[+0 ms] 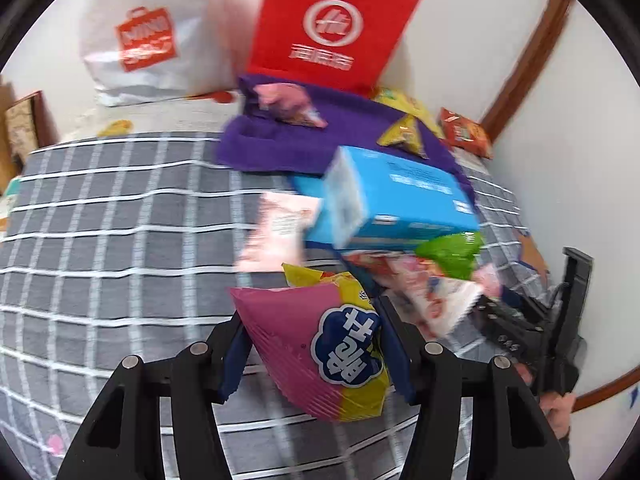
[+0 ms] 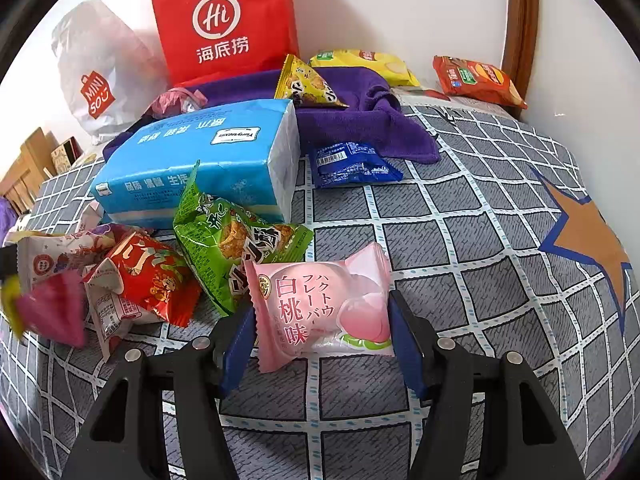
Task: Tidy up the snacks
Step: 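Grasp the pink-and-yellow puffed snack bag with the left tool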
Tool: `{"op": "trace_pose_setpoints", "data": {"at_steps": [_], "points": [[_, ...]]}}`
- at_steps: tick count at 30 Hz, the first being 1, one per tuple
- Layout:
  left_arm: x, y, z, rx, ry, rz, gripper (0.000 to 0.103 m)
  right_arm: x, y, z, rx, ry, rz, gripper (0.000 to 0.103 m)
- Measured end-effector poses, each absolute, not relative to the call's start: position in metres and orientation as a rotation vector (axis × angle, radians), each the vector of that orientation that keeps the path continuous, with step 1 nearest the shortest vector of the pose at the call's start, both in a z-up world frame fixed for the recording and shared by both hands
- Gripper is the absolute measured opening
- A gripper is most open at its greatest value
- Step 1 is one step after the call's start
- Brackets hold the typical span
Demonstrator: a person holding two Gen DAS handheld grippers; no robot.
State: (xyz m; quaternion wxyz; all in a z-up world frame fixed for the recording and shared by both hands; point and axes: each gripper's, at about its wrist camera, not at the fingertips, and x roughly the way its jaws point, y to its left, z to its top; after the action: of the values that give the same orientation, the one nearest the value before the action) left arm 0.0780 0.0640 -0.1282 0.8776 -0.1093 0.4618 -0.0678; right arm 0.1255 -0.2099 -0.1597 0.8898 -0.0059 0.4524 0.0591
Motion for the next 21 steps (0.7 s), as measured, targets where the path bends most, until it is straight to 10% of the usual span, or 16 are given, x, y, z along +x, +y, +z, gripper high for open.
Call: {"op": "trace_pose_setpoints", "data": {"at_steps": [21], "points": [[0.085, 0.072, -0.174, -0.333, 0.994, -0.186, 0.058, 0.126, -0.208, -0.161, -0.029, 0.944, 0.12, 0.064]]}}
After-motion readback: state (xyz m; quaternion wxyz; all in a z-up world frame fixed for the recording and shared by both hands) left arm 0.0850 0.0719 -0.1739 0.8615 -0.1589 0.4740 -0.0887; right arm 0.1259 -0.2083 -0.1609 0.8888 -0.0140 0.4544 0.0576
